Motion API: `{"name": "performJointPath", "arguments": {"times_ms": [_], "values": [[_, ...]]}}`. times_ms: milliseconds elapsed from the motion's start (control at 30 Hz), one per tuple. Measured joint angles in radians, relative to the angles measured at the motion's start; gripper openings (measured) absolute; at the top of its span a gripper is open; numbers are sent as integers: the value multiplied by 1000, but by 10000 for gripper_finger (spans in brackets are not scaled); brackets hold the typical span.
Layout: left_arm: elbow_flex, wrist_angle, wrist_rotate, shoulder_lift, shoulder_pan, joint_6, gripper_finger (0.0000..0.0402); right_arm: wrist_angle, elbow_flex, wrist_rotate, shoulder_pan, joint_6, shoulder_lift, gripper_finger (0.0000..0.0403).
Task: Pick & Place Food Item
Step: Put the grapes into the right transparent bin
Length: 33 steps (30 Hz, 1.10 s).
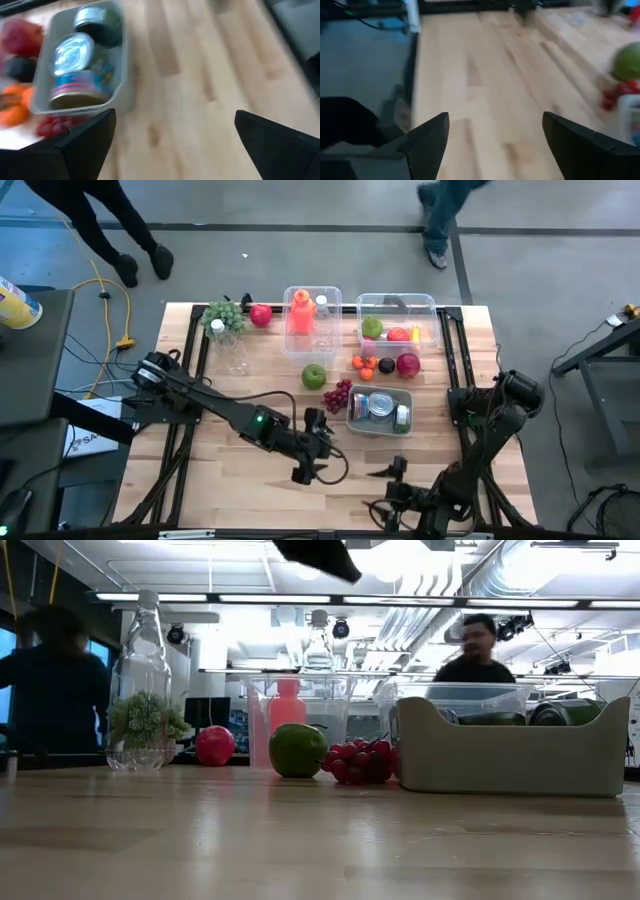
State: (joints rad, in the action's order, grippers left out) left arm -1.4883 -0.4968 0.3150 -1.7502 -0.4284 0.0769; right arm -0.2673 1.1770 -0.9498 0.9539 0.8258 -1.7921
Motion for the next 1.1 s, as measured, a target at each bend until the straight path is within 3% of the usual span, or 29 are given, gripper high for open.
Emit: {"name": "performJointPath", "arguments": {"times_ms": [133,267,533,767,1100], "values": [[1,-78,132,-29,2,-50,397,184,0,73,11,-137,-46,309],[1,-102,212,-67,10,-210,397,289,0,124,28,-225,-52,309],[1,-40,216,-159,38,-227,397,335,0,112,63,-311,-53,309],[2,-173,239,-205,66,-140,397,343,-1,115,77,-257,-53,309],[2,-227,226,-221,114,-46,386,348,-1,115,77,-258,-53,309]]}}
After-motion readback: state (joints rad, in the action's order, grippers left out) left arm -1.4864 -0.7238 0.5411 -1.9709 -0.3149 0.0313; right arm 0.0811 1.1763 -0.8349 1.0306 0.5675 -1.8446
